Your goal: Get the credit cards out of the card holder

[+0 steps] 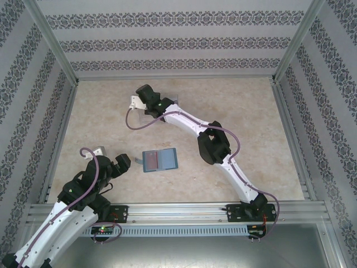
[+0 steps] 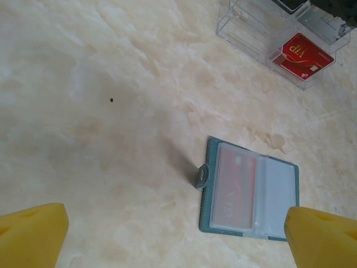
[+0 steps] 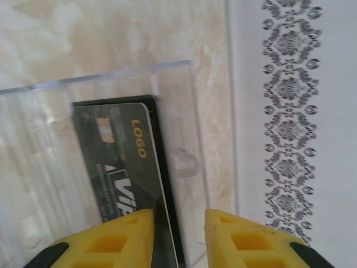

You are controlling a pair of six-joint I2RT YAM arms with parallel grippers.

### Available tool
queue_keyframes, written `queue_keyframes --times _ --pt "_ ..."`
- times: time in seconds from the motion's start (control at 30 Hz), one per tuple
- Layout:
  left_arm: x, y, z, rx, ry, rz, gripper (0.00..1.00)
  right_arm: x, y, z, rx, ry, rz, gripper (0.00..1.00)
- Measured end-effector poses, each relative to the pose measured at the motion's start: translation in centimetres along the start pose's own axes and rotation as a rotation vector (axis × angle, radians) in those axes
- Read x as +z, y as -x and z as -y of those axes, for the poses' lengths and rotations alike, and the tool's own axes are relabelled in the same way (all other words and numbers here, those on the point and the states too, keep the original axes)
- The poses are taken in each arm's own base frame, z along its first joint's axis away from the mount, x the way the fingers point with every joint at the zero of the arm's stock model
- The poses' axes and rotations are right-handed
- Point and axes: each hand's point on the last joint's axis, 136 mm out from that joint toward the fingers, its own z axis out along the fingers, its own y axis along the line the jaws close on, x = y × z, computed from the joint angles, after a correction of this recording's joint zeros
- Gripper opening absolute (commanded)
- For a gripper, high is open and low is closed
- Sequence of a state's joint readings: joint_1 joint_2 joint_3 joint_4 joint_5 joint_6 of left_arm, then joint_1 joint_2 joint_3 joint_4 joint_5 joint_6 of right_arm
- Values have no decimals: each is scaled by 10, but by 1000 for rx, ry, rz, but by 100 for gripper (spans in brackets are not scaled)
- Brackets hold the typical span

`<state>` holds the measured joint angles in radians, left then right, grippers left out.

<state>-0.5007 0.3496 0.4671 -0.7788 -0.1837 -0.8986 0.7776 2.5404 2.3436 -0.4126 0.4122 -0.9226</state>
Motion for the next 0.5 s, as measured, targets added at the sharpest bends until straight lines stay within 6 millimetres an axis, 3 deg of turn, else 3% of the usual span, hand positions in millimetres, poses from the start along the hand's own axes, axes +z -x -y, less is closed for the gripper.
queue_keyframes --times 0.5 --pt "2 -8 6 20 -28 -52 100 0 -14 23 154 -57 -27 36"
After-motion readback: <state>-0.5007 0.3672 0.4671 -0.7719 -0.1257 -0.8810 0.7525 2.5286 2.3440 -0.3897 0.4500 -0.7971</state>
